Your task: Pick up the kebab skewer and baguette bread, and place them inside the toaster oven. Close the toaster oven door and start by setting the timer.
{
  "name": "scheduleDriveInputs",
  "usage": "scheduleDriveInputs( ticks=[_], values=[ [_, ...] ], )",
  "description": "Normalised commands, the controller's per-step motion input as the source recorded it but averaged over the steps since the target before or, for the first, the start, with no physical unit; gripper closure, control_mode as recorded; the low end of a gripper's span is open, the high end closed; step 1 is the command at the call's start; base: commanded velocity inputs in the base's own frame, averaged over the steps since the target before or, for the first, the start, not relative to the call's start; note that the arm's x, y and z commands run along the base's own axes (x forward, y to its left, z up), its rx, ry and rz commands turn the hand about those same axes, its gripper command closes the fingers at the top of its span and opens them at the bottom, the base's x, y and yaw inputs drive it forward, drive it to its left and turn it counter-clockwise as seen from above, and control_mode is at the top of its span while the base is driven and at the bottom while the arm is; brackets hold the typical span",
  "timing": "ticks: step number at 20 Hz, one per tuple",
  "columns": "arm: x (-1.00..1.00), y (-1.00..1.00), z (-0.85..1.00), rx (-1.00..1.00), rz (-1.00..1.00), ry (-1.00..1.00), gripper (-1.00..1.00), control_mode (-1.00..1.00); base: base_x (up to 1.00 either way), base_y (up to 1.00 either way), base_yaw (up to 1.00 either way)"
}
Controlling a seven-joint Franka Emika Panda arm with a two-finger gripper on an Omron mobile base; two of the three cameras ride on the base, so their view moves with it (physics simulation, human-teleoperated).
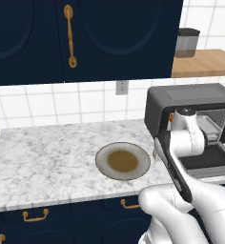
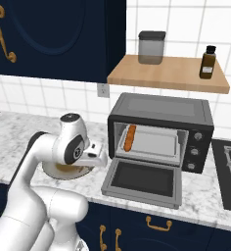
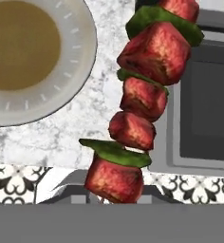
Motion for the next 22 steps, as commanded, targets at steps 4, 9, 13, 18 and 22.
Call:
scheduleDriveInputs(
  ticks=[4,9,13,18,22],
  values=[
    [-0.24,-0.84,0.54,0.0,0.24,0.0,1.0,-1.0,0.0,0.0,0.0],
    [-0.01,-0.85,0.6,0.01,0.23,0.0,1.0,-1.0,0.0,0.0,0.0],
    [0.09,-0.8,0.27,0.01,0.19,0.0,1.0,-1.0,0.0,0.0,0.0],
    [0.41,-0.71,0.14,0.0,0.07,0.0,1.0,-1.0,0.0,0.0,0.0],
    [0.48,-0.18,0.01,0.03,0.0,0.05,1.0,-1.0,0.0,0.0,0.0]
  ],
)
